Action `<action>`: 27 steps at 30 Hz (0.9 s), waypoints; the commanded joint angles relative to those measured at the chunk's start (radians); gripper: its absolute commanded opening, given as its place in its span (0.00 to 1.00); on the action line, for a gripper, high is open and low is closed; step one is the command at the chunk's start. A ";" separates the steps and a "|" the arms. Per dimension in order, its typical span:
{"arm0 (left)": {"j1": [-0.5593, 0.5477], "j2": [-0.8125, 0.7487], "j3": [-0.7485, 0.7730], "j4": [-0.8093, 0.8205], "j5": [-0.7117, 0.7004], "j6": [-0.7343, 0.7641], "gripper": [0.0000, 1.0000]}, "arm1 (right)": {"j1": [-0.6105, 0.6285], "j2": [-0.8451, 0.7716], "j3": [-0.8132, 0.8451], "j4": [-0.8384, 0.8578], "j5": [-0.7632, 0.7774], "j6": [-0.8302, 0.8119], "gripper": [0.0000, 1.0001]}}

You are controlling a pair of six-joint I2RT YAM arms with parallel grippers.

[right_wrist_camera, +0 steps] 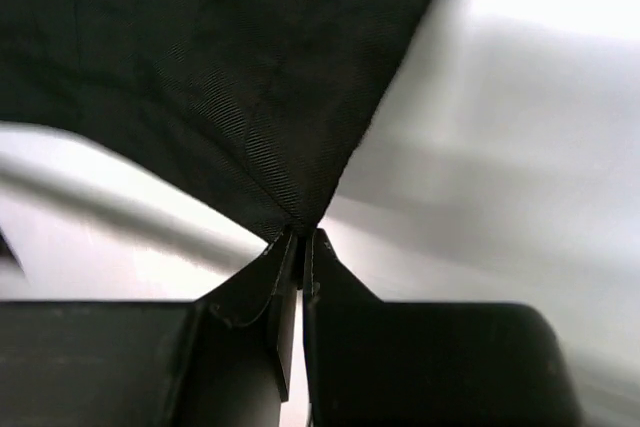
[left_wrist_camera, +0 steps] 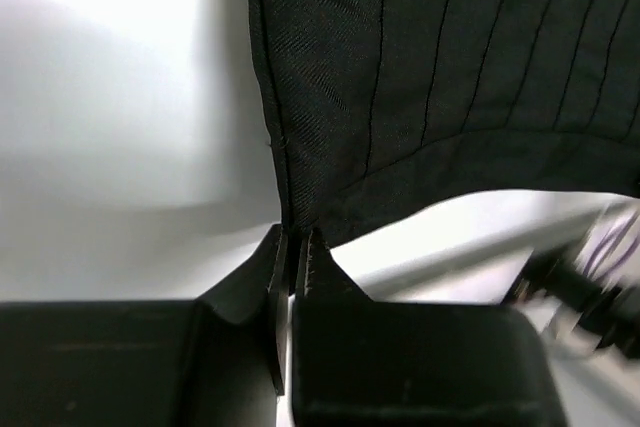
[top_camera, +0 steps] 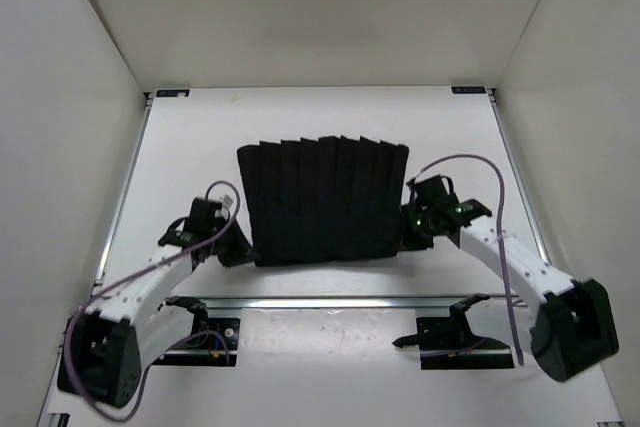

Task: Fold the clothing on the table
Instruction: Fold the skirt

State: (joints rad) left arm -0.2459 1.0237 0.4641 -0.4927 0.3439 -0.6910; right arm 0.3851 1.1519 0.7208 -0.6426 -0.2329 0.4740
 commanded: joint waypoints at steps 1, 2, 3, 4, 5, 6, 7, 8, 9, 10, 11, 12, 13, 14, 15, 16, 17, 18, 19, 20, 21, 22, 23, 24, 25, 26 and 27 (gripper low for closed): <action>-0.035 -0.242 -0.029 -0.212 0.052 -0.004 0.00 | 0.106 -0.209 -0.029 -0.240 0.012 0.086 0.00; -0.055 -0.313 -0.001 -0.262 0.029 -0.030 0.00 | 0.130 -0.265 -0.011 -0.290 0.006 0.124 0.00; -0.070 -0.336 0.031 -0.285 0.003 -0.050 0.00 | 0.121 -0.286 -0.003 -0.299 -0.011 0.129 0.00; -0.073 -0.343 0.077 -0.293 -0.008 -0.064 0.00 | 0.095 -0.294 0.038 -0.324 -0.026 0.112 0.00; -0.066 -0.308 0.132 -0.279 -0.006 -0.061 0.00 | 0.033 -0.267 0.092 -0.322 -0.060 0.088 0.01; -0.032 -0.230 0.178 -0.244 0.045 -0.039 0.00 | -0.082 -0.217 0.148 -0.293 -0.115 0.005 0.00; -0.018 -0.138 0.233 -0.197 0.058 -0.029 0.00 | -0.115 -0.149 0.210 -0.248 -0.129 -0.038 0.01; 0.009 -0.044 0.287 -0.161 0.090 -0.031 0.00 | -0.165 -0.109 0.242 -0.230 -0.128 -0.050 0.00; 0.031 0.004 0.310 -0.100 0.116 -0.034 0.00 | -0.210 -0.010 0.311 -0.192 -0.102 -0.092 0.00; 0.040 0.106 0.377 -0.045 0.119 -0.036 0.00 | -0.222 0.090 0.372 -0.154 -0.082 -0.103 0.00; 0.054 0.222 0.469 -0.032 0.091 -0.036 0.13 | -0.276 0.145 0.405 -0.134 -0.077 -0.113 0.00; 0.054 0.283 0.519 -0.015 0.089 -0.019 0.32 | -0.308 0.243 0.469 -0.102 -0.060 -0.118 0.00; 0.056 0.409 0.630 -0.015 0.080 0.011 0.33 | -0.325 0.349 0.536 -0.098 -0.030 -0.101 0.10; 0.059 0.528 0.742 -0.021 0.066 0.027 0.33 | -0.342 0.398 0.578 -0.104 0.010 -0.103 0.15; 0.062 0.577 0.831 -0.015 0.079 0.028 0.38 | -0.353 0.478 0.641 -0.132 0.056 -0.094 0.31; 0.065 0.661 0.866 0.002 0.090 0.025 0.42 | -0.354 0.526 0.696 -0.140 0.085 -0.075 0.47; 0.072 0.717 0.922 0.008 0.116 0.018 0.46 | -0.347 0.551 0.733 -0.159 0.125 -0.072 0.60; 0.077 0.736 0.938 0.022 0.124 0.018 0.45 | -0.336 0.554 0.744 -0.169 0.157 -0.063 0.63; 0.079 0.760 0.961 0.037 0.124 0.019 0.45 | -0.338 0.551 0.734 -0.175 0.159 -0.055 0.67; 0.091 0.765 0.958 0.043 0.136 0.022 0.48 | -0.341 0.519 0.697 -0.157 0.156 -0.051 0.67; 0.105 0.762 0.921 0.049 0.153 0.016 0.51 | -0.341 0.500 0.671 -0.151 0.158 -0.046 0.68; 0.132 0.742 0.895 0.060 0.161 0.010 0.51 | -0.344 0.468 0.613 -0.128 0.150 -0.037 0.68; 0.141 0.710 0.824 0.072 0.165 0.011 0.50 | -0.350 0.430 0.542 -0.114 0.141 -0.029 0.69; 0.166 0.691 0.733 0.080 0.159 0.004 0.51 | -0.357 0.408 0.508 -0.102 0.123 -0.012 0.68; 0.184 0.649 0.696 0.089 0.152 0.010 0.50 | -0.362 0.373 0.434 -0.071 0.094 -0.005 0.69; 0.192 0.609 0.624 0.089 0.149 0.010 0.50 | -0.364 0.329 0.352 -0.034 0.081 0.008 0.69; 0.212 0.574 0.564 0.080 0.118 0.021 0.51 | -0.364 0.294 0.282 0.012 0.063 0.023 0.69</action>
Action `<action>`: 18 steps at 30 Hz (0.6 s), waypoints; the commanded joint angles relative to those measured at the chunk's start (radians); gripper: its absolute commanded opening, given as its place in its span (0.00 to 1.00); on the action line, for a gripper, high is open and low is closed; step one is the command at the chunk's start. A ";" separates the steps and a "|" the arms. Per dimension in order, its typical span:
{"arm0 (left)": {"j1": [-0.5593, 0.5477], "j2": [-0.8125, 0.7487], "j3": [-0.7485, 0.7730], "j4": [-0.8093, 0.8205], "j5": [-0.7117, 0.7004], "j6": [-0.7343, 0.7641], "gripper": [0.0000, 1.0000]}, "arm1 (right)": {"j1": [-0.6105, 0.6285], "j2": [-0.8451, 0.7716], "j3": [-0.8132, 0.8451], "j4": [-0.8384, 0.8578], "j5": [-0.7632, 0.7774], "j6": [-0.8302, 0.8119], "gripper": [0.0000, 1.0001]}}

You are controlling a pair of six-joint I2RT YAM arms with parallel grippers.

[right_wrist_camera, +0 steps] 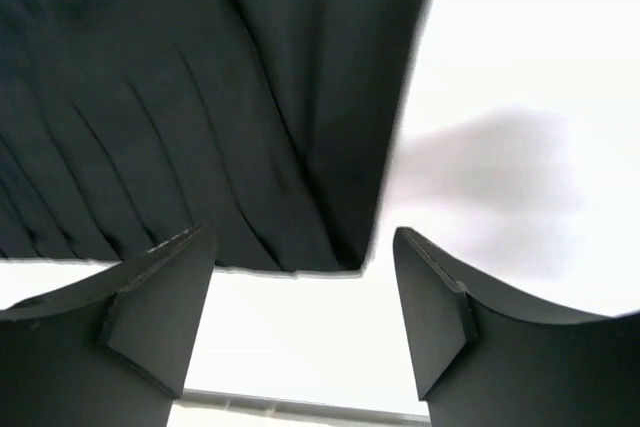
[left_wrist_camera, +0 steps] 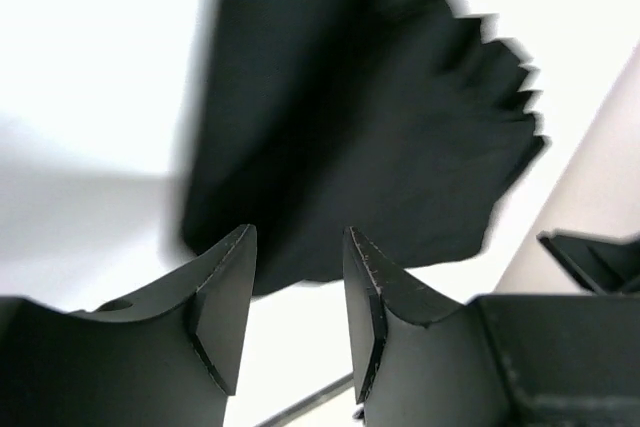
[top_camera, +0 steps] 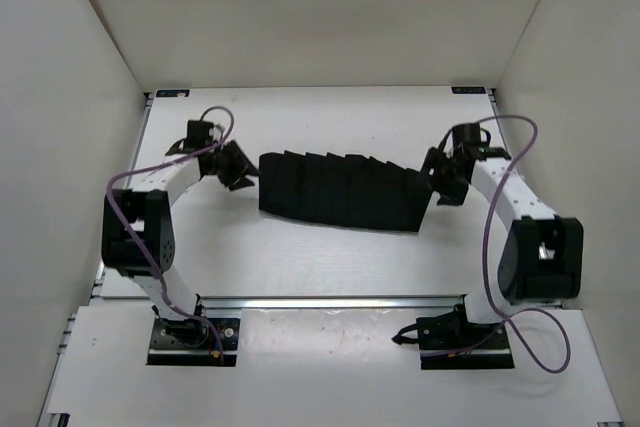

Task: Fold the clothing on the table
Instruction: Fold the skirt

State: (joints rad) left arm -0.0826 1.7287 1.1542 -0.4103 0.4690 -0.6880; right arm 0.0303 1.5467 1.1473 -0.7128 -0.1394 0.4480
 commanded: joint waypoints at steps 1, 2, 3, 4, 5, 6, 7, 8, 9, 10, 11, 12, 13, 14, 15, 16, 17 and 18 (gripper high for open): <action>0.050 -0.141 -0.151 -0.005 -0.038 0.028 0.51 | -0.007 -0.121 -0.182 0.096 -0.043 0.063 0.69; 0.044 -0.168 -0.195 -0.012 -0.059 0.034 0.51 | -0.004 -0.146 -0.245 0.131 -0.060 0.081 0.69; 0.035 -0.176 -0.235 -0.007 -0.090 0.038 0.54 | 0.002 -0.152 -0.264 0.148 -0.077 0.093 0.69; 0.026 -0.173 -0.250 0.008 -0.099 0.033 0.56 | 0.002 -0.160 -0.306 0.176 -0.094 0.113 0.69; 0.018 -0.164 -0.283 0.030 -0.099 0.027 0.56 | 0.008 -0.155 -0.339 0.206 -0.100 0.132 0.69; 0.008 -0.146 -0.304 0.053 -0.090 0.015 0.56 | 0.020 -0.149 -0.350 0.223 -0.089 0.133 0.69; 0.000 -0.138 -0.307 0.060 -0.086 -0.001 0.56 | 0.029 -0.142 -0.351 0.230 -0.079 0.144 0.69; -0.009 -0.123 -0.313 0.082 -0.087 -0.008 0.57 | 0.031 -0.131 -0.357 0.240 -0.077 0.158 0.69; -0.028 -0.106 -0.315 0.099 -0.092 -0.033 0.57 | 0.034 -0.113 -0.362 0.262 -0.075 0.169 0.69; -0.042 -0.104 -0.321 0.111 -0.104 -0.045 0.58 | 0.030 -0.105 -0.363 0.274 -0.089 0.176 0.69; -0.054 -0.101 -0.324 0.138 -0.121 -0.068 0.58 | 0.029 -0.085 -0.373 0.298 -0.085 0.193 0.68; -0.063 -0.098 -0.333 0.174 -0.121 -0.082 0.59 | 0.025 -0.067 -0.380 0.327 -0.109 0.204 0.67; -0.063 -0.092 -0.335 0.186 -0.116 -0.102 0.58 | 0.016 -0.054 -0.383 0.338 -0.129 0.208 0.65; -0.081 -0.086 -0.340 0.211 -0.118 -0.128 0.58 | 0.005 -0.036 -0.383 0.357 -0.159 0.219 0.63; -0.079 -0.066 -0.338 0.231 -0.116 -0.131 0.57 | 0.013 -0.019 -0.389 0.401 -0.167 0.218 0.56; -0.088 -0.060 -0.334 0.238 -0.119 -0.149 0.56 | 0.004 -0.008 -0.391 0.410 -0.183 0.219 0.53; -0.098 -0.055 -0.330 0.251 -0.141 -0.154 0.50 | -0.001 0.009 -0.383 0.415 -0.183 0.218 0.44; -0.104 -0.043 -0.330 0.275 -0.141 -0.162 0.44 | -0.003 0.025 -0.374 0.408 -0.180 0.199 0.22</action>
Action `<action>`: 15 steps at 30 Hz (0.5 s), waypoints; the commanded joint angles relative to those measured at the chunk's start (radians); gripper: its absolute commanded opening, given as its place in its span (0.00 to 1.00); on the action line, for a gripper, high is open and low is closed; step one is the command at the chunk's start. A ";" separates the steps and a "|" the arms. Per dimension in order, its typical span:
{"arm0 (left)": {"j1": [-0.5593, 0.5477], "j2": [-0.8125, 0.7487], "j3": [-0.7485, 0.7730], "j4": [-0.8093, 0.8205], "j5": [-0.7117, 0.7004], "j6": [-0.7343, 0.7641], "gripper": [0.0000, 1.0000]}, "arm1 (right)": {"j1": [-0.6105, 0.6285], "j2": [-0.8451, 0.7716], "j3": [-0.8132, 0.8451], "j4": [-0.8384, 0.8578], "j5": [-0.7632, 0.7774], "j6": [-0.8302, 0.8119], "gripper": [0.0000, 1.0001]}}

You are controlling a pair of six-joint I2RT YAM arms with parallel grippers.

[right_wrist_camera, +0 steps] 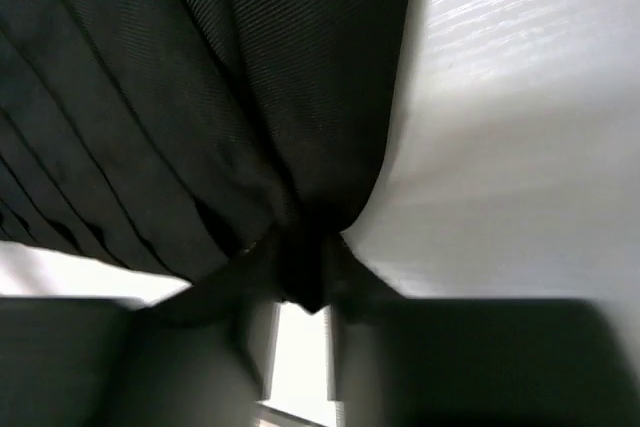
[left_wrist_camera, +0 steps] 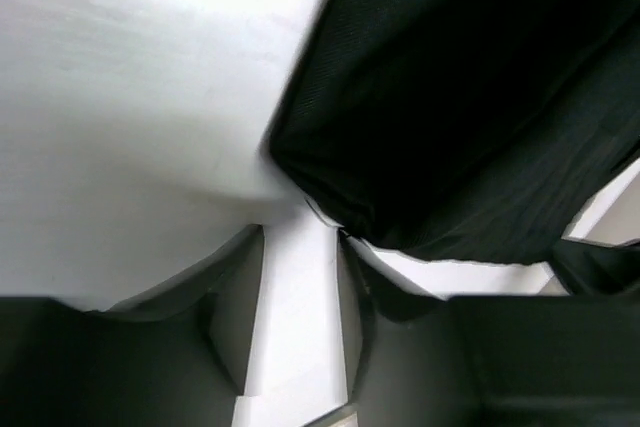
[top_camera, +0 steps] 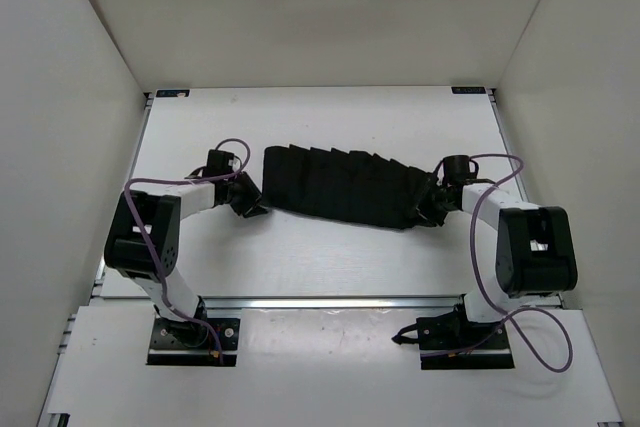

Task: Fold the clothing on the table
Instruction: Fold the skirt

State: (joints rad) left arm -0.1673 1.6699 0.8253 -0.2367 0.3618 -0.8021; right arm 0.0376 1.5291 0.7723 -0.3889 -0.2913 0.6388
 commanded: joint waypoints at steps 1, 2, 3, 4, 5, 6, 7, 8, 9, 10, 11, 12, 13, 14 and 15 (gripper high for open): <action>-0.018 0.025 -0.006 0.117 -0.035 -0.057 0.27 | -0.021 0.048 0.011 0.078 -0.035 -0.001 0.15; -0.026 0.031 -0.018 0.149 -0.011 -0.066 0.00 | -0.036 0.061 0.015 0.062 -0.042 -0.020 0.03; -0.023 0.028 -0.023 0.178 -0.003 -0.087 0.00 | -0.036 0.048 0.019 0.035 -0.037 -0.040 0.00; -0.029 0.036 -0.035 0.198 0.012 -0.092 0.00 | -0.063 0.034 0.015 0.007 -0.035 -0.062 0.00; -0.035 0.034 -0.038 0.198 0.014 -0.091 0.00 | -0.089 0.023 0.010 -0.011 -0.037 -0.080 0.00; -0.047 0.028 -0.049 0.186 0.019 -0.089 0.00 | -0.103 0.008 0.015 -0.042 -0.037 -0.117 0.00; -0.064 0.012 -0.061 0.182 0.016 -0.089 0.00 | -0.134 -0.015 0.031 -0.091 -0.031 -0.157 0.00; -0.086 -0.016 -0.087 0.185 0.014 -0.092 0.00 | -0.162 -0.021 0.039 -0.120 -0.010 -0.180 0.00; -0.115 -0.031 -0.104 0.197 0.012 -0.103 0.00 | -0.195 -0.030 0.062 -0.174 0.012 -0.224 0.00; -0.136 -0.071 -0.148 0.214 0.006 -0.111 0.00 | -0.203 -0.044 0.086 -0.224 0.039 -0.267 0.00; -0.168 -0.094 -0.176 0.217 -0.007 -0.132 0.00 | -0.229 -0.041 0.102 -0.244 0.075 -0.289 0.00; -0.194 -0.125 -0.192 0.226 -0.015 -0.144 0.00 | -0.246 -0.052 0.129 -0.281 0.081 -0.338 0.00; -0.202 -0.163 -0.221 0.256 -0.026 -0.155 0.00 | -0.255 -0.052 0.151 -0.315 0.098 -0.361 0.00; -0.207 -0.188 -0.254 0.267 -0.053 -0.175 0.01 | -0.271 -0.055 0.153 -0.330 0.107 -0.379 0.00; -0.201 -0.229 -0.273 0.302 -0.079 -0.215 0.25 | -0.266 -0.060 0.168 -0.346 0.103 -0.393 0.00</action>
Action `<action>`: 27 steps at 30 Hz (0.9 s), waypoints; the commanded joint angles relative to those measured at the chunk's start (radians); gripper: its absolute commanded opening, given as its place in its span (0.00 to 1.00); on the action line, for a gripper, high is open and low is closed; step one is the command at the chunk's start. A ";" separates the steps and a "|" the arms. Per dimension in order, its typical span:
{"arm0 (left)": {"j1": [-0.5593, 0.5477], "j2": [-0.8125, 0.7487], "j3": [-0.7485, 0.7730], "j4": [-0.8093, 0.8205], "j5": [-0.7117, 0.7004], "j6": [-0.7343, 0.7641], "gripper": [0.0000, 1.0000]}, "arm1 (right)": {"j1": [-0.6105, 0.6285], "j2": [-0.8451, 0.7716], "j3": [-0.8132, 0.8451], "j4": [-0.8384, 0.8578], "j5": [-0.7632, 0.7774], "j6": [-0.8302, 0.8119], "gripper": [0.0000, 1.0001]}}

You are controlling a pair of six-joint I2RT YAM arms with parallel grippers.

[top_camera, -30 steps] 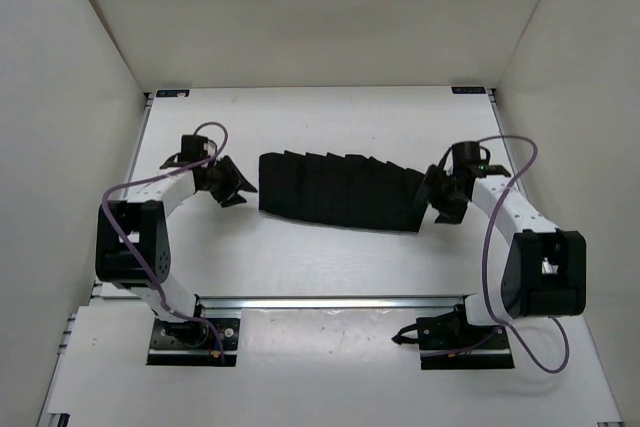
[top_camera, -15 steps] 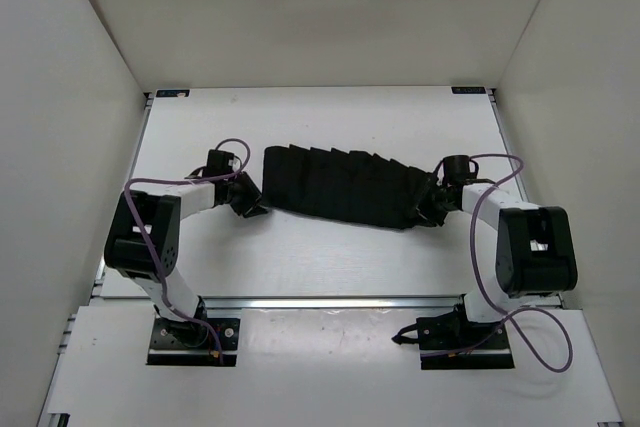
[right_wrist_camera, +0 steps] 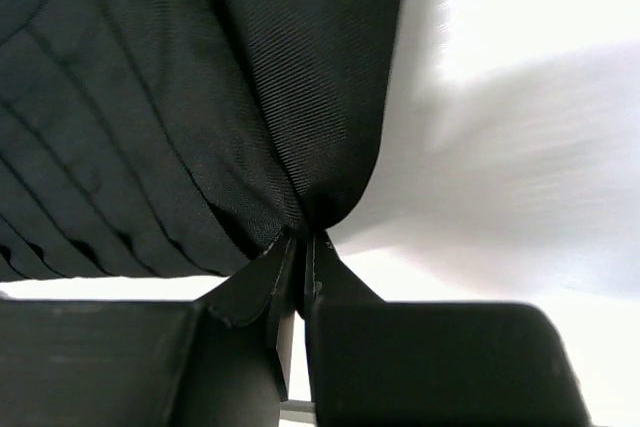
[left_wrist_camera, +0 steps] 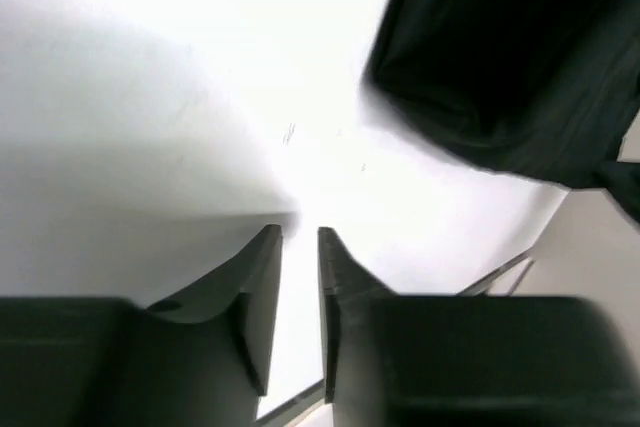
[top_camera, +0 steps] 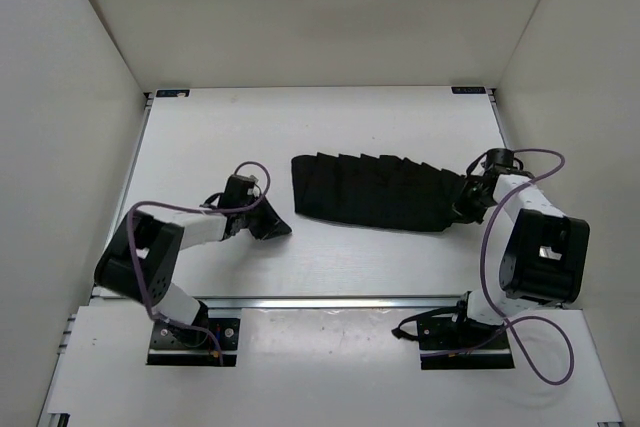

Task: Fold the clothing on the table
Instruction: Fold the skirt

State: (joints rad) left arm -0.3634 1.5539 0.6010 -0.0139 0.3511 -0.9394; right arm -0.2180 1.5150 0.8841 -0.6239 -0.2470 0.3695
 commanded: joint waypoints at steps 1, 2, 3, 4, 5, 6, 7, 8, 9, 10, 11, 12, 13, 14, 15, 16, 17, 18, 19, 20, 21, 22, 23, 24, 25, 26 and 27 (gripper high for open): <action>-0.005 -0.141 -0.065 0.110 -0.083 -0.084 0.36 | -0.012 -0.055 0.055 -0.111 0.060 -0.133 0.00; 0.006 -0.144 -0.058 0.114 -0.093 -0.094 0.45 | -0.003 -0.061 0.050 -0.117 0.072 -0.133 0.00; 0.015 -0.140 -0.044 0.103 -0.095 -0.091 0.48 | 0.012 -0.065 0.047 -0.115 0.075 -0.130 0.00; 0.020 -0.112 -0.014 0.077 -0.093 -0.081 0.48 | 0.023 -0.062 0.044 -0.114 0.077 -0.123 0.00; 0.015 -0.085 0.028 0.062 -0.101 -0.070 0.51 | 0.038 -0.061 0.033 -0.111 0.075 -0.118 0.00; 0.011 -0.066 0.039 0.057 -0.098 -0.079 0.52 | 0.052 -0.059 0.033 -0.108 0.078 -0.106 0.00; 0.008 -0.033 0.075 0.060 -0.097 -0.091 0.53 | 0.058 -0.056 0.033 -0.103 0.072 -0.101 0.00; 0.000 0.001 0.094 0.071 -0.089 -0.101 0.55 | 0.062 -0.053 0.035 -0.102 0.072 -0.096 0.00; -0.006 0.015 0.117 0.081 -0.080 -0.117 0.55 | 0.071 -0.058 0.029 -0.102 0.080 -0.095 0.00; -0.015 0.047 0.123 0.081 -0.081 -0.134 0.54 | 0.075 -0.055 0.035 -0.102 0.084 -0.090 0.00; -0.023 0.078 0.152 0.087 -0.081 -0.137 0.53 | 0.069 -0.059 0.020 -0.100 0.078 -0.084 0.01; -0.026 0.109 0.166 0.094 -0.083 -0.145 0.54 | 0.066 -0.058 0.029 -0.100 0.071 -0.089 0.00; -0.043 0.123 0.175 0.097 -0.080 -0.163 0.55 | 0.060 -0.061 0.024 -0.100 0.071 -0.089 0.00; -0.051 0.150 0.189 0.098 -0.080 -0.171 0.55 | 0.057 -0.071 0.016 -0.096 0.068 -0.092 0.00; -0.060 0.176 0.209 0.097 -0.078 -0.176 0.54 | 0.054 -0.073 0.015 -0.096 0.077 -0.092 0.00; -0.071 0.190 0.230 0.094 -0.087 -0.176 0.54 | 0.049 -0.076 0.013 -0.099 0.066 -0.090 0.00; -0.078 0.216 0.240 0.080 -0.090 -0.173 0.51 | 0.046 -0.079 0.006 -0.108 0.066 -0.102 0.00; -0.081 0.233 0.249 0.086 -0.095 -0.173 0.49 | 0.043 -0.081 0.013 -0.105 0.069 -0.109 0.00; -0.081 0.260 0.246 0.098 -0.084 -0.176 0.38 | 0.042 -0.081 0.010 -0.105 0.069 -0.110 0.00; -0.086 0.268 0.247 0.117 -0.075 -0.174 0.19 | 0.036 -0.084 0.007 -0.111 0.069 -0.121 0.00; -0.088 0.281 0.243 0.132 -0.067 -0.173 0.08 | 0.032 -0.087 0.004 -0.120 0.081 -0.136 0.00; -0.092 0.278 0.247 0.127 -0.054 -0.170 0.00 | 0.019 -0.088 0.003 -0.131 0.084 -0.142 0.00; -0.104 0.281 0.244 0.115 -0.058 -0.158 0.00 | 0.008 -0.085 -0.002 -0.144 0.098 -0.153 0.00; -0.111 0.264 0.238 0.094 -0.060 -0.147 0.00 | 0.002 -0.088 0.006 -0.151 0.115 -0.159 0.00; -0.126 0.243 0.215 0.095 -0.076 -0.144 0.00 | -0.010 -0.093 0.018 -0.164 0.136 -0.161 0.00; -0.135 0.227 0.179 0.104 -0.084 -0.148 0.00 | -0.020 -0.093 0.024 -0.177 0.159 -0.164 0.00; -0.155 0.186 0.155 0.118 -0.101 -0.159 0.00 | -0.026 -0.096 0.050 -0.198 0.167 -0.164 0.00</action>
State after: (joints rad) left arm -0.4713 1.8114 0.8177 0.1352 0.2874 -1.1130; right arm -0.2211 1.4597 0.8955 -0.7673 -0.1429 0.2356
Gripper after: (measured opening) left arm 0.022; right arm 0.020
